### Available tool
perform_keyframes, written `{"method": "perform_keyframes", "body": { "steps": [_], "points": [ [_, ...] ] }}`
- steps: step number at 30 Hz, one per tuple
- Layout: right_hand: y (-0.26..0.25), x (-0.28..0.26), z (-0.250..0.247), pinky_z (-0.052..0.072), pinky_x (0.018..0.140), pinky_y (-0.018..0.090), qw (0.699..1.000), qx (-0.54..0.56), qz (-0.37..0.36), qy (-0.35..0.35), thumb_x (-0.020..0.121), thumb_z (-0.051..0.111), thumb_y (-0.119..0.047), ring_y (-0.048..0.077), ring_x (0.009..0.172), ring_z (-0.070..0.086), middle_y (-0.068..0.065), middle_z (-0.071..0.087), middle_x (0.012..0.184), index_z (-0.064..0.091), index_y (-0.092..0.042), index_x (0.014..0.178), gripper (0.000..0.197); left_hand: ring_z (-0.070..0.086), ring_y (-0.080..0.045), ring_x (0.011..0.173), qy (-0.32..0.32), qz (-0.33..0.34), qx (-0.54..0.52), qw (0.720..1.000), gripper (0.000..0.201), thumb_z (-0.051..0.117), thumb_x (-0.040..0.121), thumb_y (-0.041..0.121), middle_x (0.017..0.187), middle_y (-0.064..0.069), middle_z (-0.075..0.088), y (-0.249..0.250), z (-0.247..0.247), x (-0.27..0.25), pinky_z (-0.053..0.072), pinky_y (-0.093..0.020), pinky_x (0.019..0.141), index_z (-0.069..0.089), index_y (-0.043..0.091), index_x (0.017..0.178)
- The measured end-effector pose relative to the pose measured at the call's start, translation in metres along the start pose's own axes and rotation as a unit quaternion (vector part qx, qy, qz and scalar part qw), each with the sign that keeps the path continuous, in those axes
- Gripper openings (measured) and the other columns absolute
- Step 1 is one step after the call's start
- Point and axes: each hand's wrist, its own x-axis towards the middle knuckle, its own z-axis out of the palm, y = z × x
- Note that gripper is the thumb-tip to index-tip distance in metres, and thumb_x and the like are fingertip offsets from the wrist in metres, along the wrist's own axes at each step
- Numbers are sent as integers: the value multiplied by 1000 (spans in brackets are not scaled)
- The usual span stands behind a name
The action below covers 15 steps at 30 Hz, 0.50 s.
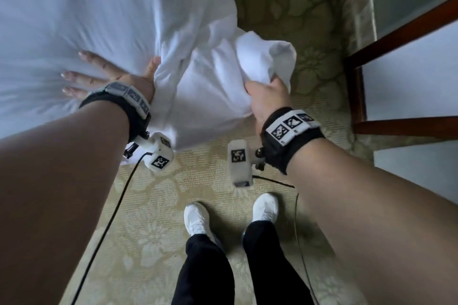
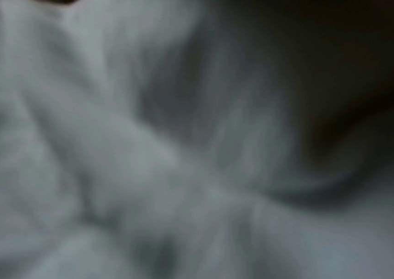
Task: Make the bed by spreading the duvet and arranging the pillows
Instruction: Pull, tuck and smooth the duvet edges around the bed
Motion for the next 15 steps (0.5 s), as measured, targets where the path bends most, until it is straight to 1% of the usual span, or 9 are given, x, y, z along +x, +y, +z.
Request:
{"method": "perform_keyframes", "body": {
  "steps": [1,3,4,5,6,8,11,13,15],
  "points": [
    [-15,-15,2,59,82,33,997,-57,-50,-21,82,69,-24,18,87,71,-9,76,88,73,-28,88,8,9,-58,148,-3,-17,25,1000,138,4,46,111,163,-37,6,-5,-10,-8,5,-77,114,10,34,160],
    [-45,-49,7,51,75,27,968,-189,-154,-61,91,61,-27,22,89,66,-3,73,91,70,-22,97,12,10,-60,147,-68,39,80,994,103,11,60,101,161,-35,9,-15,-44,-29,0,-80,113,26,46,145],
    [-60,-69,13,46,74,27,945,-252,-194,-76,94,56,-27,25,90,65,1,72,94,69,-21,102,16,30,-54,141,-87,73,33,993,88,20,68,96,155,-32,27,-22,-63,-36,17,-70,117,41,43,136],
    [-73,-89,21,43,73,26,923,-295,-230,-96,96,53,-27,27,91,65,4,72,98,68,-24,109,20,50,-44,125,-104,93,-47,989,76,29,78,88,142,-26,47,-30,-89,-44,35,-53,110,55,36,127],
    [-85,-111,31,41,73,25,900,-324,-266,-121,97,51,-25,28,91,65,6,72,100,66,-28,118,25,59,-33,109,-115,109,-145,977,67,36,88,79,126,-17,61,-38,-109,-50,43,-41,99,66,27,118],
    [-104,-152,56,43,69,27,842,-388,-336,-166,97,50,-18,29,88,66,7,73,100,60,-33,131,38,66,-23,100,-151,98,-343,922,58,49,85,76,109,0,73,-51,-155,-64,50,-41,97,75,27,101],
    [-125,-208,92,56,67,39,712,-497,-447,-215,92,52,-7,34,84,69,9,73,100,56,-31,136,50,73,-21,96,-250,61,-524,812,61,60,81,79,105,-2,77,-64,-216,-88,57,-45,90,75,23,101],
    [-137,-243,108,59,70,43,636,-563,-468,-245,93,54,-10,33,86,70,7,73,103,58,-30,134,45,72,-23,100,-288,70,-483,824,77,66,72,84,114,-7,75,-71,-246,-99,55,-40,93,75,18,110],
    [-146,-270,116,57,72,43,556,-605,-519,-237,87,65,-11,33,93,70,9,73,106,63,-22,128,43,68,-21,100,-258,126,-327,900,70,71,74,77,112,-5,73,-86,-271,-105,51,-33,88,72,19,114]
  ]
}}
